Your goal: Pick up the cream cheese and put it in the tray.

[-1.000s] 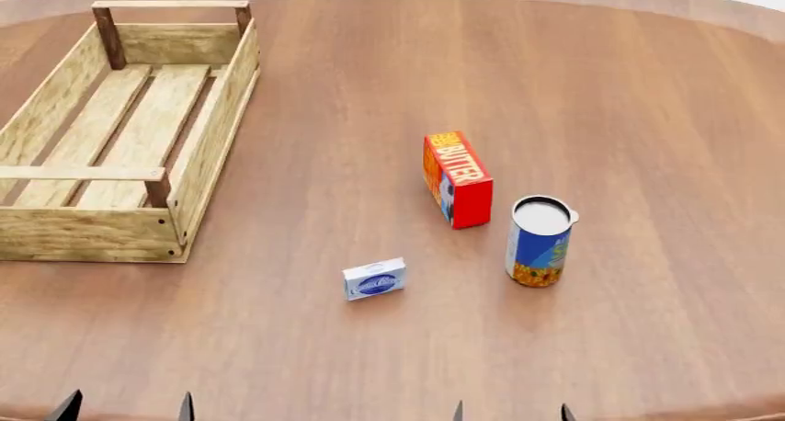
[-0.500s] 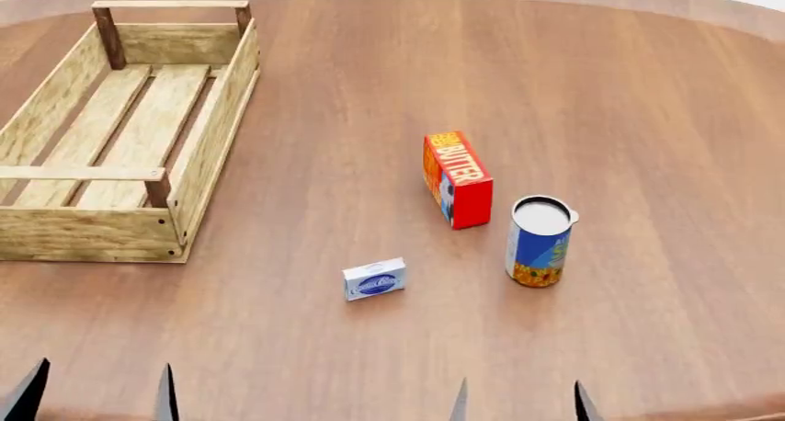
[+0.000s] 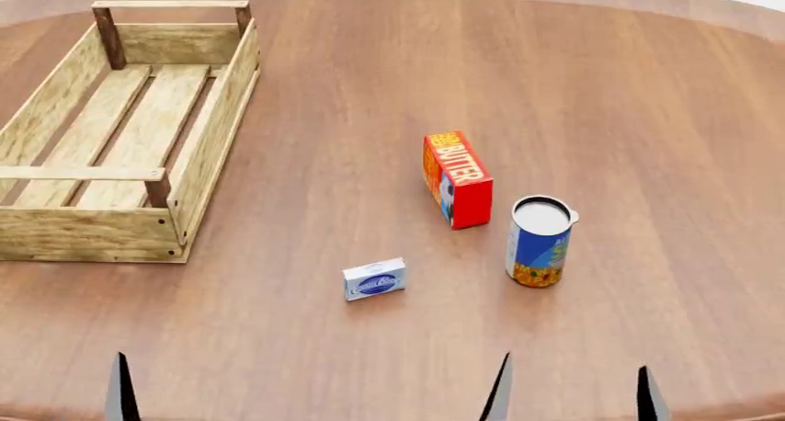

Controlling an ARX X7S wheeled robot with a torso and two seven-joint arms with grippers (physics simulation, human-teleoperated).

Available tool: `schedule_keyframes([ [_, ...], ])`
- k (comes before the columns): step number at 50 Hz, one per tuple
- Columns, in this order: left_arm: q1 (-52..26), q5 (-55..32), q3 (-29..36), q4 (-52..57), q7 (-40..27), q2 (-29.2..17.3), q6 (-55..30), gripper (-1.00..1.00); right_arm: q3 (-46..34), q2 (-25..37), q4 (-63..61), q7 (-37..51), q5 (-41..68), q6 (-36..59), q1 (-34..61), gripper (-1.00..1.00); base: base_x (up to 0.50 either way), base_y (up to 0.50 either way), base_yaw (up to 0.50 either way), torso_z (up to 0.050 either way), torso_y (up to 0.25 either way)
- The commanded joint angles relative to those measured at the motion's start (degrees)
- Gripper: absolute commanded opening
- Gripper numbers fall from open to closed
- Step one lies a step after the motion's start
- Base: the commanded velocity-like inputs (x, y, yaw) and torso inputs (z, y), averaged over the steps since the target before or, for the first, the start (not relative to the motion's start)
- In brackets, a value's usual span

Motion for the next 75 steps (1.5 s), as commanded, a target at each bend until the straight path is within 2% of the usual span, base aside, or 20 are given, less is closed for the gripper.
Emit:
schedule_keyframes([
  [1, 2.05, -0.47, 0.36, 2.31, -0.10, -1.39, 4.93, 1.00, 0.01, 0.71, -2.85, 0.99, 1.74, -4.42, -2.04, 1.00, 0.00, 0.00, 0.00, 0.000, 0.000],
  [21, 5.07, 1.52, 1.05, 2.91, -0.89, -2.27, 16.36, 1.00, -1.44, 1.75, -2.45, 0.26, 2.80, -15.72, -4.84, 1.00, 0.00, 0.00, 0.00, 0.000, 0.000],
  [31, 5.31, 1.45, 1.08, 2.92, -1.50, -2.70, 17.58, 1.00, -1.73, 1.77, -1.32, 1.66, -0.10, -14.72, -4.19, 1.00, 0.00, 0.00, 0.00, 0.000, 0.000],
  [75, 5.41, 1.67, 2.55, 2.84, -3.27, -4.15, 18.02, 1.00, -4.97, 3.87, -0.74, 3.43, 1.54, -13.95, -3.75, 1.00, 0.00, 0.46, 0.00, 0.000, 0.000],
])
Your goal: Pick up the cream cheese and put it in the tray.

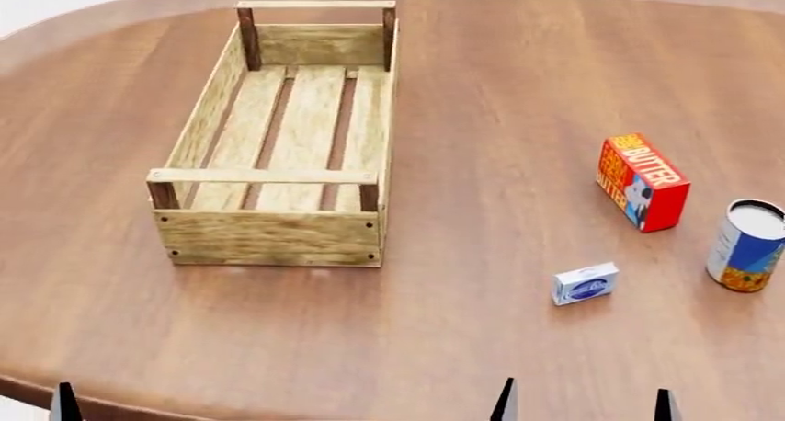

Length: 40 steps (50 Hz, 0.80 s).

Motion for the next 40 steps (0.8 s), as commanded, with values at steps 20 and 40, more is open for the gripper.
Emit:
schedule_keyframes([
  [20, 0.69, 0.30, 0.98, 1.59, -1.06, -1.08, -0.03, 1.00, -1.17, 1.71, -0.47, 1.06, 2.23, -0.08, -0.11, 1.00, 0.03, 0.32, 0.00, 0.000, 0.000],
  [40, 0.77, 0.60, 1.44, 1.44, -1.94, -1.45, 0.59, 1.00, -1.34, 1.64, -1.09, 2.43, -0.90, -2.41, -1.21, 1.00, 0.07, 0.04, 0.00, 0.000, 0.000],
])
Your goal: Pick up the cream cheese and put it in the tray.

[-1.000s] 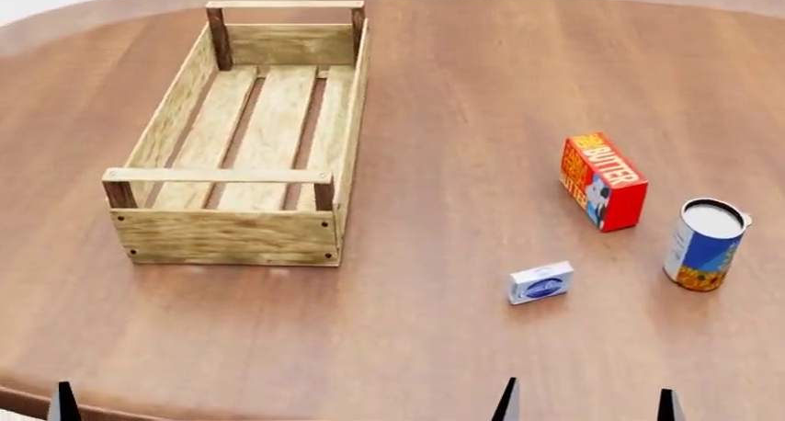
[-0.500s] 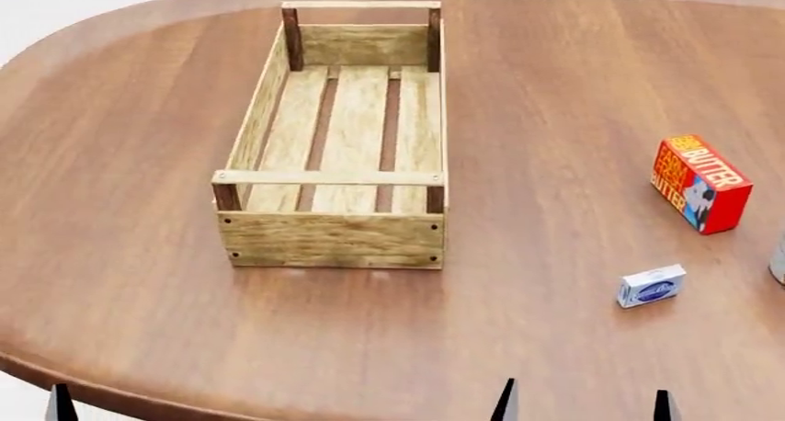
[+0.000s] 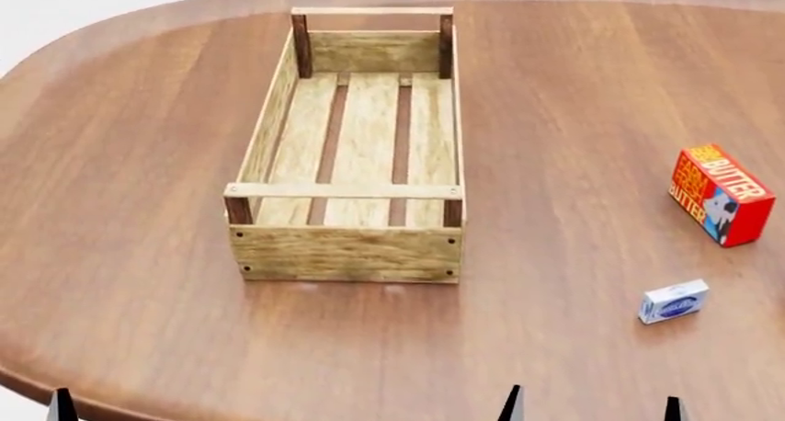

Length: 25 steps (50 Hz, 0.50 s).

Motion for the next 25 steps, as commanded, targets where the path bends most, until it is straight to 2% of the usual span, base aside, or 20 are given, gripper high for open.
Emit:
schedule_keyframes([
  [1, 0.15, 0.14, 0.16, 0.21, -0.55, -0.27, 0.16, 1.00, -0.41, 0.26, -0.55, 0.55, -0.77, -0.28, -0.36, 1.00, 0.07, 0.03, 0.00, 0.000, 0.000],
  [25, 0.03, 0.27, 0.65, -0.15, -1.41, -0.87, 0.55, 1.00, -1.35, 0.93, -0.99, 1.58, -1.64, 0.54, -0.11, 1.00, 0.08, 0.03, 0.00, 0.000, 0.000],
])
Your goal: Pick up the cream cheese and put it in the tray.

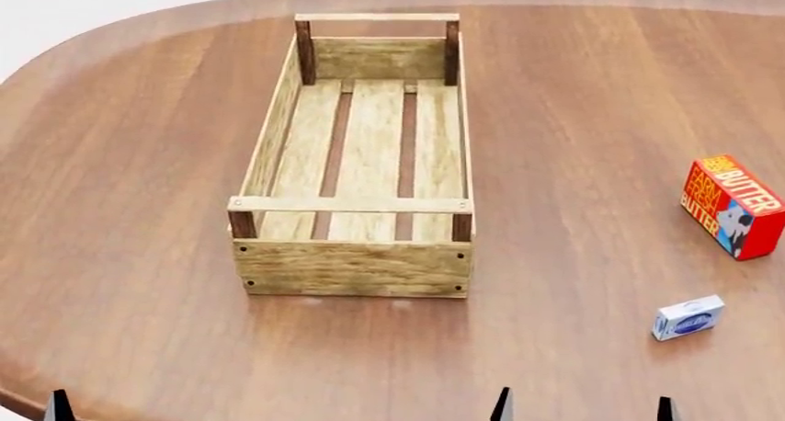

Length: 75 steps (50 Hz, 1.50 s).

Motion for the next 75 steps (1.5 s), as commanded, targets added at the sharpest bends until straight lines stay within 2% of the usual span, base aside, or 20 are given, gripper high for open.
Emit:
schedule_keyframes([
  [1, -0.17, 0.14, 0.26, -0.32, -0.38, -0.28, 0.15, 1.00, -0.41, 0.35, -0.30, 0.50, -0.20, 0.40, 0.11, 1.00, 0.11, 0.03, 0.00, 0.000, 0.000],
  [32, -0.21, -0.13, 0.73, -0.52, -1.45, -1.08, 0.27, 1.00, -1.63, 0.99, -1.77, 1.76, -2.24, 0.59, -0.24, 1.00, 0.14, 0.05, 0.00, 0.000, 0.000],
  [75, -0.26, -0.04, 1.62, -0.93, -2.60, -2.10, 0.91, 1.00, -3.01, 2.58, -1.57, 2.80, 0.74, 0.76, 0.24, 1.00, 0.19, 0.10, 0.00, 0.000, 0.000],
])
